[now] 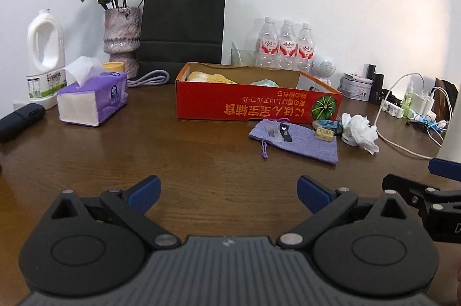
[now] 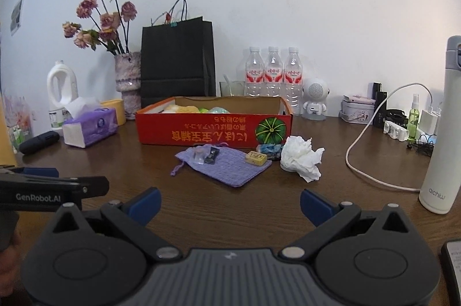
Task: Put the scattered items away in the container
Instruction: 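Grasp the purple drawstring pouch with the left gripper while the right gripper grasps the crumpled white tissue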
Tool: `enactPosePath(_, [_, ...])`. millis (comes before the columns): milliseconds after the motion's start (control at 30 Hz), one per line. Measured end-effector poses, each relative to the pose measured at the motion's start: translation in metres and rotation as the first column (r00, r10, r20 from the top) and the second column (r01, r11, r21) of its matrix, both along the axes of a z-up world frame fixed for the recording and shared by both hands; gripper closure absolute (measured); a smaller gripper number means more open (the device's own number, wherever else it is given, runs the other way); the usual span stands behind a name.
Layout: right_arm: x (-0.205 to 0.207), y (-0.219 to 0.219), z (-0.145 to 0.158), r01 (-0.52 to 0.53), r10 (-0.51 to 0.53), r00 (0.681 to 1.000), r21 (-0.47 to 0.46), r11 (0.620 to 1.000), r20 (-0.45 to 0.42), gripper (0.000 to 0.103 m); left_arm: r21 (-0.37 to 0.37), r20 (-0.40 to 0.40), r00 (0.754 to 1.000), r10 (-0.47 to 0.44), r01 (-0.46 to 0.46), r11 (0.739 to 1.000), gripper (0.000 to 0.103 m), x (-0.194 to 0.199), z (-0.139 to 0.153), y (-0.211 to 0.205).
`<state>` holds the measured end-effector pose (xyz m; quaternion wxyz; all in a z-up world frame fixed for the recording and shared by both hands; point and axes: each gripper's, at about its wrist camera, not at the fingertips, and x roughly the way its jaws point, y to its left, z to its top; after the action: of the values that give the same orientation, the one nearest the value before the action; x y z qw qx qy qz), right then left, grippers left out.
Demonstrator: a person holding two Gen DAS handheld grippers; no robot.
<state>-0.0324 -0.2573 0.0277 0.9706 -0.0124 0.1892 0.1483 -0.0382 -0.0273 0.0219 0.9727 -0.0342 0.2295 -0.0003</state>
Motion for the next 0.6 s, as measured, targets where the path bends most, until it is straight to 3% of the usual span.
enactPosePath(200, [0.033,0.006,0.008,0.038,-0.037,0.999,-0.093,0.995,0.002,0.000,0.034,-0.030,0.998,-0.054,0.055,0.998,0.000,0.043,0.006,-0.009])
enactPosePath(333, [0.058,0.003,0.022,0.042,-0.044,0.999,-0.091,0.995,-0.019,0.000,0.056,0.010,0.998,-0.067,0.066,0.996,0.000,0.077,0.016,-0.018])
enactPosePath(467, [0.088,0.001,0.030,0.037,-0.037,0.999,-0.085,0.996,0.002,0.000,0.053,-0.003,0.997,-0.076,0.076,0.996,0.000,0.113,0.013,-0.022])
enactPosePath(600, [0.133,0.001,0.023,0.040,-0.045,0.997,-0.079,0.996,-0.056,0.000,0.036,-0.041,0.995,-0.086,0.088,0.995,0.000,0.142,0.007,-0.022])
